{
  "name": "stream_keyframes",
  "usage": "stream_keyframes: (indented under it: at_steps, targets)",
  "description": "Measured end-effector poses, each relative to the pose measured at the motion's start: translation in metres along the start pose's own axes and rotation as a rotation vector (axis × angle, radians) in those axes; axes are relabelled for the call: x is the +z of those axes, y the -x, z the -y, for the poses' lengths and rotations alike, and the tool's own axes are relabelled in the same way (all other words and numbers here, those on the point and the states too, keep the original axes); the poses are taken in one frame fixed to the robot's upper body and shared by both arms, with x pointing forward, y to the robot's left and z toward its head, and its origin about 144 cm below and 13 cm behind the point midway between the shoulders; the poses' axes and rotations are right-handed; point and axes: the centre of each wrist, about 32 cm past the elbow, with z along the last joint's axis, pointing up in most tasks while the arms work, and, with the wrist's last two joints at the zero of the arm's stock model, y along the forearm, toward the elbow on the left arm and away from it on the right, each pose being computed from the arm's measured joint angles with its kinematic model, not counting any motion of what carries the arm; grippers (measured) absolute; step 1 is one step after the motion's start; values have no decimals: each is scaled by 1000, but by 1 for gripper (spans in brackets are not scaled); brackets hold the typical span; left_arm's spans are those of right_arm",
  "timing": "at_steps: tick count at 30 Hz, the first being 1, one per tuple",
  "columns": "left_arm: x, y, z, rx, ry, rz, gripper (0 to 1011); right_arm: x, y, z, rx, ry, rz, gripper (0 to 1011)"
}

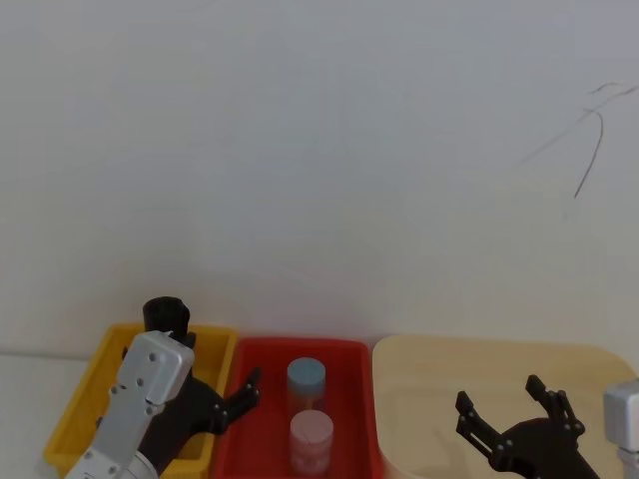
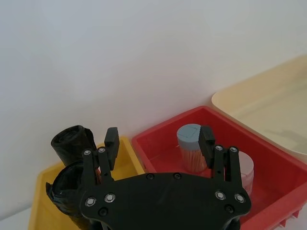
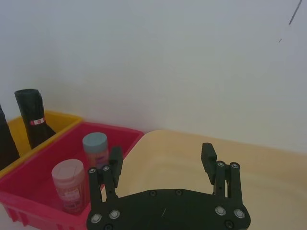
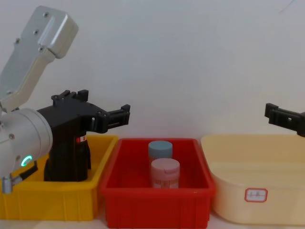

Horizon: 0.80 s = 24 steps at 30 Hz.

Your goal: Pick up the garbage bag with the one hand and transfer it to the other hand.

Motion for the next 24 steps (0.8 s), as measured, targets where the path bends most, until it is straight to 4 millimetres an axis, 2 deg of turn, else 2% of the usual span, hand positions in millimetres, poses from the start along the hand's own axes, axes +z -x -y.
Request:
stream_keyframes:
  at_steps: [24]
  targets:
    - [6, -5, 3, -31, -7, -12, 1000, 4, 2, -4, 5, 20, -2, 1001]
